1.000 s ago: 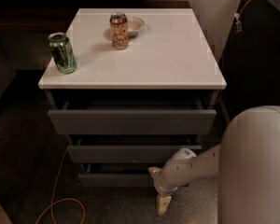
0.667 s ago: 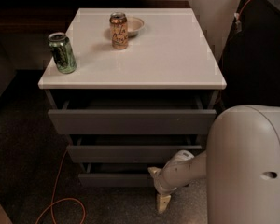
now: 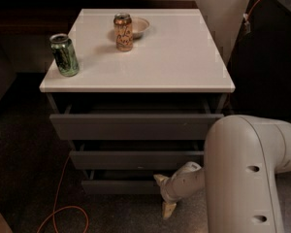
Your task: Place orange can into bottom drawer
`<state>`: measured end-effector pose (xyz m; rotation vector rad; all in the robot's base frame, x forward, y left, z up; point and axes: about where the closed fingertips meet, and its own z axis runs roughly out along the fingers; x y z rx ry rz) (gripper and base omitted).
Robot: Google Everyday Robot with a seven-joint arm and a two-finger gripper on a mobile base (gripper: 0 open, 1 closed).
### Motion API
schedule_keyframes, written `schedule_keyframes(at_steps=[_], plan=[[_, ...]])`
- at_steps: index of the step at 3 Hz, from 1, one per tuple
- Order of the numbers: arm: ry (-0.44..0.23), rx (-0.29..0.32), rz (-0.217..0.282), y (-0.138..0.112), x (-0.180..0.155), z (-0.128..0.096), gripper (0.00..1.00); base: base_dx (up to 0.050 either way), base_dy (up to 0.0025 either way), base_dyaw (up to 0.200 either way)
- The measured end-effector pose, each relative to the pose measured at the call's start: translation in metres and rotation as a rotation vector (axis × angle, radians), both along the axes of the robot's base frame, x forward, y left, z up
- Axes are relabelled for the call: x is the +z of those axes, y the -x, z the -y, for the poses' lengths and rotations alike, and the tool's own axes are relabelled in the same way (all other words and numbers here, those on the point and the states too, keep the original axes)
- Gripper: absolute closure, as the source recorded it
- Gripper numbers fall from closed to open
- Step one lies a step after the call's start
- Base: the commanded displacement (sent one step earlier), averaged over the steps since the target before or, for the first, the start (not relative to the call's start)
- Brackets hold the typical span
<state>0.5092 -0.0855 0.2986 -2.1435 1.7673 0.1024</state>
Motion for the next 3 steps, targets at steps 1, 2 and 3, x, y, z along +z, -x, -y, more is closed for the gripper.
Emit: schedule_keyframes(at_steps=[1,2,3], plan=[[-0.036,-0.006,0.01,-0.007,-0.028,-0.005,0.0,0.0,0.0,0.0],[-0.059,-0.006,0.026,-0.015,-0.056,-0.007,0.0,0.0,0.0,0.0],[-0.089,-0.023,0.05,-0.026,-0.076,-0.008,0.0,0.0,0.0,0.0]])
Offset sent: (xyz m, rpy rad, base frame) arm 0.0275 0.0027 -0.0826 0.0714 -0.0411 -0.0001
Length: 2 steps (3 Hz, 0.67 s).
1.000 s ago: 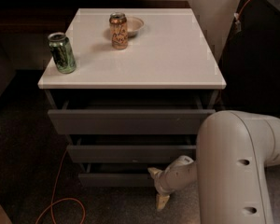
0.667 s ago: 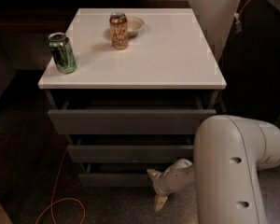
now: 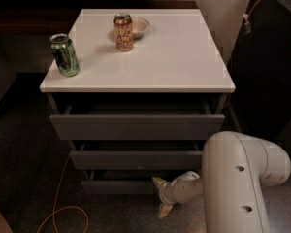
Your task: Place orange can into bottom drawer
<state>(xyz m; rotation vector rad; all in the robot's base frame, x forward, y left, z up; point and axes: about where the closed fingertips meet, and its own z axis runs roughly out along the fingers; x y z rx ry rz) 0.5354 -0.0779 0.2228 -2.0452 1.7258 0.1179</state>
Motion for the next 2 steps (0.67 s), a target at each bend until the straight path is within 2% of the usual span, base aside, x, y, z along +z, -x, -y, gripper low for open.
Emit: schedule_keyframes(at_steps=[1,2], plan=[[-0.03,-0.013,0.032,-0.0152,-0.0141,-0.0037,0.0,0.0,0.0,0.0],[-0.041,-0.015,0.041,-0.0249,-0.0223,-0.0094,0.0,0.0,0.0,0.0]])
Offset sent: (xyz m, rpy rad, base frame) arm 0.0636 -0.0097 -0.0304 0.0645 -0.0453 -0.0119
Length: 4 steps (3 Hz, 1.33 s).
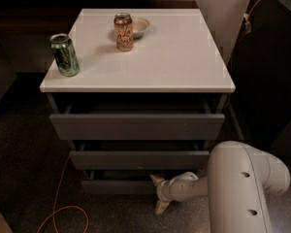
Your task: Place orange can into bottom drawer
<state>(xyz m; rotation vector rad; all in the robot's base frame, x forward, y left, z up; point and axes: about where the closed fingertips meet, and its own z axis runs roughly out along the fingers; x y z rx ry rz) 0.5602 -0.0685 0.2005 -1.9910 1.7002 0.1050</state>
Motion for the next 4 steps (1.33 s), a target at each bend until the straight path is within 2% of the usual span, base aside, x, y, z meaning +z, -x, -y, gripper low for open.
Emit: schedule_keyframes(at_steps=[1,2,3,4], plan=[[-0.006,-0.008,-0.001,-0.011,-0.009,-0.002,0.0,0.0,0.0,0.0],[0.003,-0.023,-0.021,-0.029,-0.016,0.004,0.09,0.0,0.0,0.0],[0.012,-0.028,-0.04,-0.041,-0.019,0.011,0.31,0.0,0.0,0.0],[0.014,-0.026,-0.043,-0.041,-0.02,0.011,0.61,0.0,0.0,0.0]])
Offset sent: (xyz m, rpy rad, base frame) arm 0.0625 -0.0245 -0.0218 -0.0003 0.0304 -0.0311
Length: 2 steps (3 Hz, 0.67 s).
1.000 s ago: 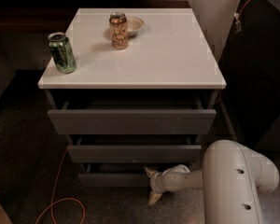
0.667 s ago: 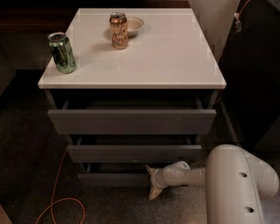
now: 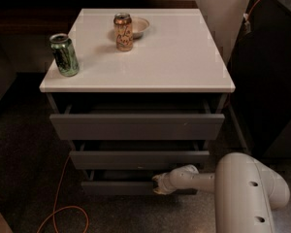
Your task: Place orange can into bottom drawer
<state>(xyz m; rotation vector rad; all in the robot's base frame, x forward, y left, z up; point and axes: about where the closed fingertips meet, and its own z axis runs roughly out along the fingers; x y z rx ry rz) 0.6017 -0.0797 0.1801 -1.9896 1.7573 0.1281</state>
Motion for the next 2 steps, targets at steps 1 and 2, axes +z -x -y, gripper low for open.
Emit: schedule_keyframes(at_steps=[1,2], plan=[[0.0,0.001,-0.002,0.001,-0.0012,-0.0009,0.85,0.0,0.0,0.0],[-0.001,0.002,-0.004,0.0021,-0.0023,-0.0018,1.0,0.0,0.0,0.0]])
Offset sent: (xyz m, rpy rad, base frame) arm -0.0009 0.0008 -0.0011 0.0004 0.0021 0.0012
